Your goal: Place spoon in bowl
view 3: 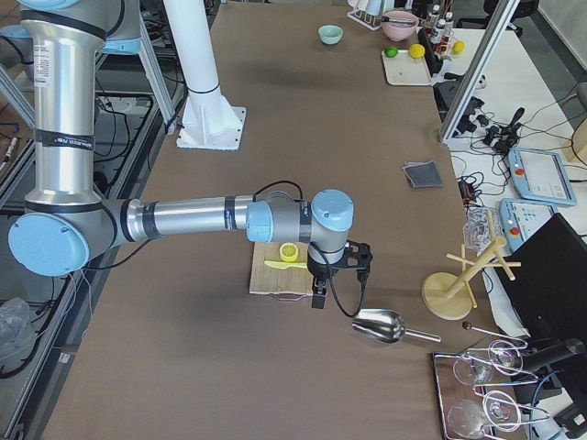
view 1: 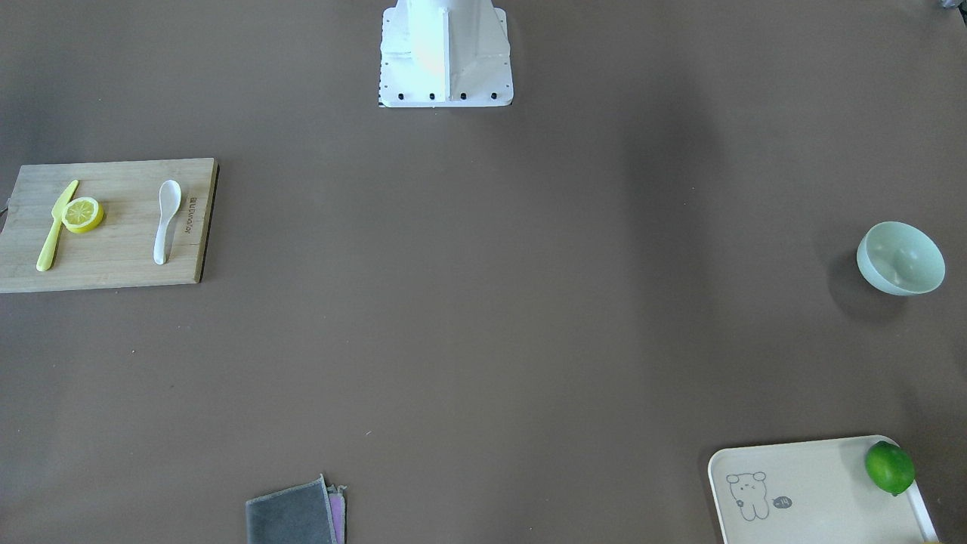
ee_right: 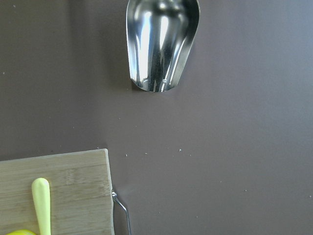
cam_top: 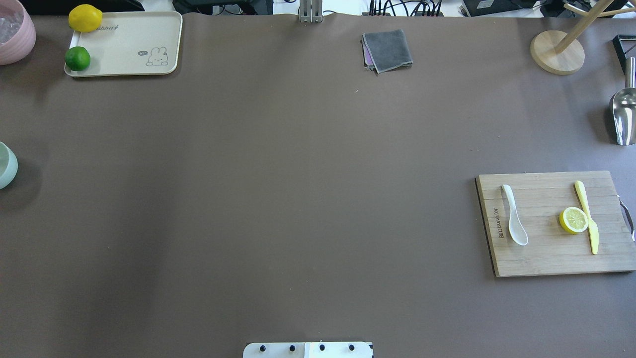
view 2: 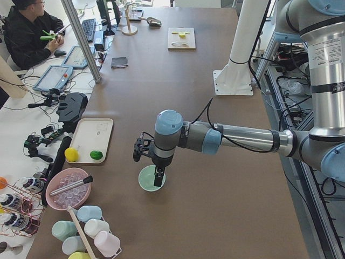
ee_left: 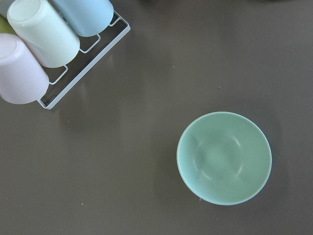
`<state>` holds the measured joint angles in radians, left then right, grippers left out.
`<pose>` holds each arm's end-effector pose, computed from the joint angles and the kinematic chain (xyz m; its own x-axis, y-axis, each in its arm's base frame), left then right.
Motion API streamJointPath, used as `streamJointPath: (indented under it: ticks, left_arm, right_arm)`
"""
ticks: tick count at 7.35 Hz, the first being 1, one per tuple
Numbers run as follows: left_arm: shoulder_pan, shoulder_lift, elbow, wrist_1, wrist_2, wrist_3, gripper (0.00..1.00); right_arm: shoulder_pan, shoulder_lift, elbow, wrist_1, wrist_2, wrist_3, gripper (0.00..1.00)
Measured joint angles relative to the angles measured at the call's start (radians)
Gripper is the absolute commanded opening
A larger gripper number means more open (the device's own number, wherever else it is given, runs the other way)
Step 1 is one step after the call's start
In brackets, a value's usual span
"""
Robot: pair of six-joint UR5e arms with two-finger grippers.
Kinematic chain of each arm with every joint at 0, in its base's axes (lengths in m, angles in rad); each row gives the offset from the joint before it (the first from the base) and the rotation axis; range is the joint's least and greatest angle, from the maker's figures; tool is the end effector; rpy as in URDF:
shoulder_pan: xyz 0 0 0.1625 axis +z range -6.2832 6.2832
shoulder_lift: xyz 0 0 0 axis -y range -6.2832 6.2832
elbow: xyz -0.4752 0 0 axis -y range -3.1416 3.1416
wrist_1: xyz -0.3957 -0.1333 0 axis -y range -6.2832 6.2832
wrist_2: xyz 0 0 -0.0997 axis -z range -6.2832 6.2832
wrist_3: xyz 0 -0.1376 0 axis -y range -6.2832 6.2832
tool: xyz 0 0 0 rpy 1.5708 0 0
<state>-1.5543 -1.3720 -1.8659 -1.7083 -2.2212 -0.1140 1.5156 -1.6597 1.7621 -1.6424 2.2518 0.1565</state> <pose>-0.0430 -0.4231 0.6737 0.7901 0.0418 -0.6116 0.0743 0.9838 0.1632 0.0215 -0.4563 0.6992 0.7738 0.0941 0.6264 -0.0663 0.9955 -0.0677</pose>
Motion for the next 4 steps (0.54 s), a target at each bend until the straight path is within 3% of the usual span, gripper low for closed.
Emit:
streamJointPath:
  ticks: [4]
  left_arm:
    - [0.003, -0.012, 0.008, -0.002, 0.003, -0.006, 0.98]
  right_arm:
    - [0.014, -0.041, 0.025, 0.003, 0.076, 0.0, 1.0]
